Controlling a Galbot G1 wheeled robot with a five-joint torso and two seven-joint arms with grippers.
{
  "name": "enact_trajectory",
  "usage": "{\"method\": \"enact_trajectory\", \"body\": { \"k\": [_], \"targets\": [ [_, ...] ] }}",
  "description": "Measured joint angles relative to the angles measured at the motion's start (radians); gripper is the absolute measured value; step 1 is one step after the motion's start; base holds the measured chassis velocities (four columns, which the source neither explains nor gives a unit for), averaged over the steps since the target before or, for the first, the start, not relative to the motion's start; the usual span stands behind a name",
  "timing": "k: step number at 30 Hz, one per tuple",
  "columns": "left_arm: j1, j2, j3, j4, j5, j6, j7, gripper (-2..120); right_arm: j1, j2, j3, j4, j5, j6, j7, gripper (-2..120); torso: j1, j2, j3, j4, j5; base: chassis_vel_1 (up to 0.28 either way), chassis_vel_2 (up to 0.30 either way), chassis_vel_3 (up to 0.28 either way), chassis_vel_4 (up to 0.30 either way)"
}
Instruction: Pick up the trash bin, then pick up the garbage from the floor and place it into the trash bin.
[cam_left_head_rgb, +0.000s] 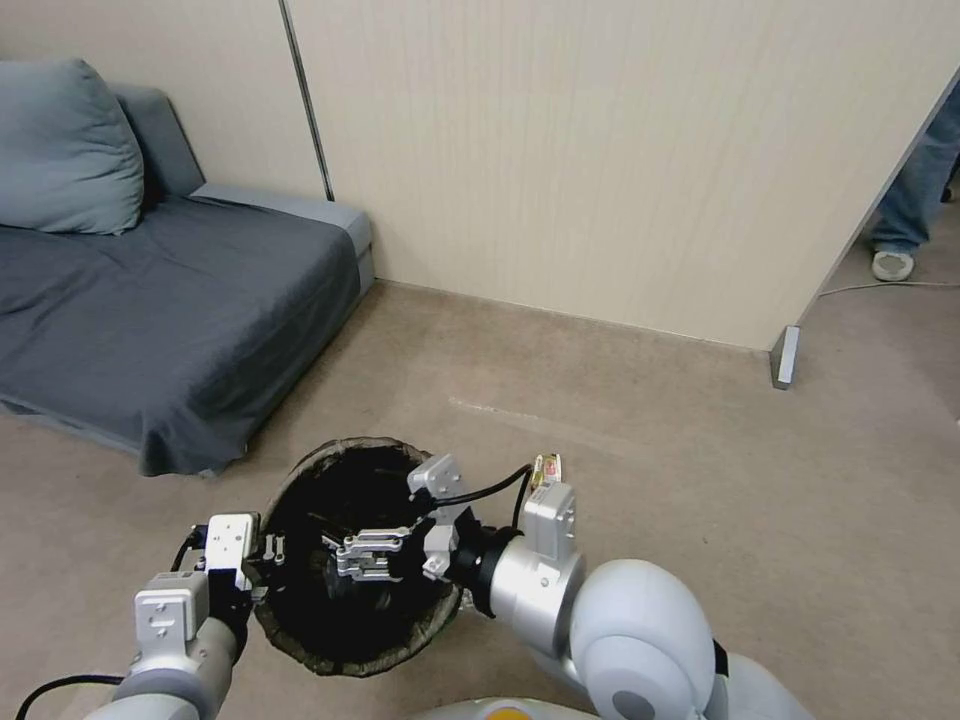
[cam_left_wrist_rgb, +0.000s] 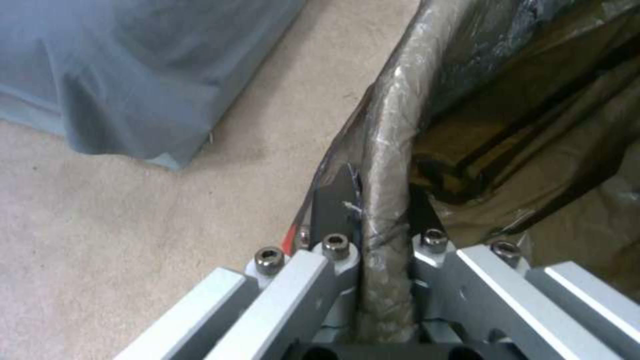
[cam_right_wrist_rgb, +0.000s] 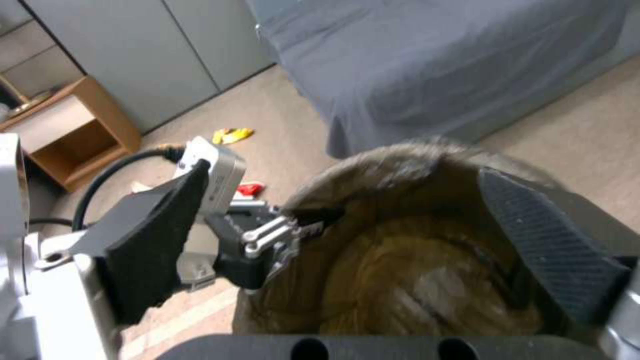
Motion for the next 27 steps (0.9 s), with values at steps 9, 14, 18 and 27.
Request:
{"method": "enact_trajectory", "body": {
  "k": [9, 14, 18, 27],
  "targets": [
    [0.0, -0.003, 0.0, 0.0, 0.0, 0.001, 0.001, 1, 0.028, -0.036, 0.168, 0.085, 0.047, 0.055, -0.078, 100, 0.0, 0.0, 0.0, 0.0, 0.0, 0.0, 0.0, 0.0, 0.0],
    [-0.001, -0.005, 0.0, 0.0, 0.001, 0.001, 0.001, 1, 0.06, -0.049, 0.303, 0.093, 0.123, 0.087, -0.102, 100, 0.0, 0.0, 0.0, 0.0, 0.0002, 0.0, 0.0, 0.0, 0.0],
    [0.0, -0.005, -0.001, 0.0, 0.001, 0.001, 0.001, 1, 0.067, -0.052, 0.388, 0.073, 0.137, 0.092, -0.096, 100, 0.0, 0.0, 0.0, 0.0, 0.0001, 0.0, 0.0, 0.0, 0.0],
    [0.003, -0.006, -0.003, 0.0, 0.001, 0.001, 0.002, 1, 0.026, -0.046, 0.489, -0.006, 0.081, 0.104, -0.073, 100, 0.0, 0.0, 0.0, 0.0, 0.0, 0.0, 0.0, 0.0, 0.0]
  ]
}}
